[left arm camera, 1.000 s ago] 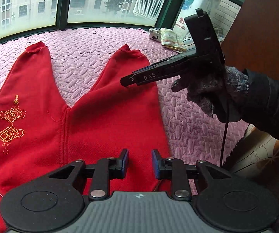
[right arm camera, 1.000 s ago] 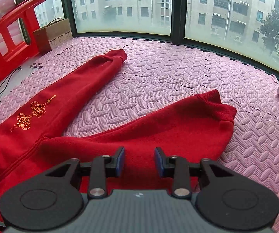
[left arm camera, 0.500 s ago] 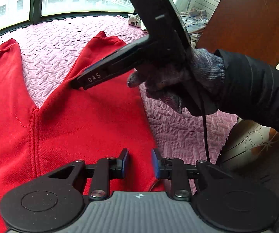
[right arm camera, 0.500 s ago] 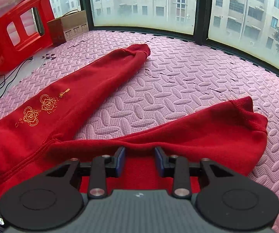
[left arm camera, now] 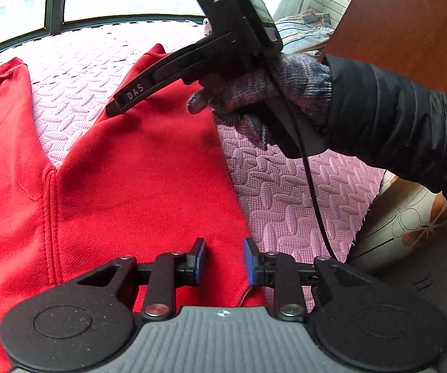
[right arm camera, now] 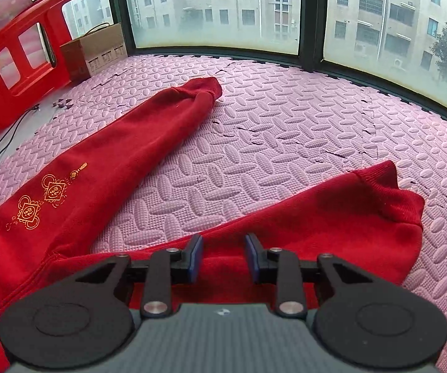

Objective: Fold clothes

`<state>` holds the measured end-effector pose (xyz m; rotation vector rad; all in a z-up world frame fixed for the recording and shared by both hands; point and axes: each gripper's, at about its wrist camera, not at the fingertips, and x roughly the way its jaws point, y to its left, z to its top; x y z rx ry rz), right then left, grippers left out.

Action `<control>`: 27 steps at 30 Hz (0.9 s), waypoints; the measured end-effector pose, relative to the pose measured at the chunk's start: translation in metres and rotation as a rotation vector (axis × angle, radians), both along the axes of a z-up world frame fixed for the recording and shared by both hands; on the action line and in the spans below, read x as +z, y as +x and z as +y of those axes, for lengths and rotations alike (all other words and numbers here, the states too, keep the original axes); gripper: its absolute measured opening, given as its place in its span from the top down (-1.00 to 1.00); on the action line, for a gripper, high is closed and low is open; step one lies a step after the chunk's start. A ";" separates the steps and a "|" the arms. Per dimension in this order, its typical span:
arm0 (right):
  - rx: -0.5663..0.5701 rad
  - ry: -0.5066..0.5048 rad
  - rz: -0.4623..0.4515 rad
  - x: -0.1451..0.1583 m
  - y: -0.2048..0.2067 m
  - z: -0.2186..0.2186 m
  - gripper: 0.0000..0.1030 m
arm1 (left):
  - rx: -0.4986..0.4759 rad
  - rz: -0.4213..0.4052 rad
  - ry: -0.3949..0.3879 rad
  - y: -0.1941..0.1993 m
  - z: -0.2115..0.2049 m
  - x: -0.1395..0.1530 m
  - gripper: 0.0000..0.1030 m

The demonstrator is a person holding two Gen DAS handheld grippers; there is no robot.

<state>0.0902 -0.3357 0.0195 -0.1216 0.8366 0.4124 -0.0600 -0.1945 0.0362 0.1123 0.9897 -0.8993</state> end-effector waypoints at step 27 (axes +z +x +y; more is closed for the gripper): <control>-0.122 0.021 -0.069 0.008 0.045 -0.040 0.46 | -0.013 0.004 0.003 0.003 -0.001 -0.001 0.44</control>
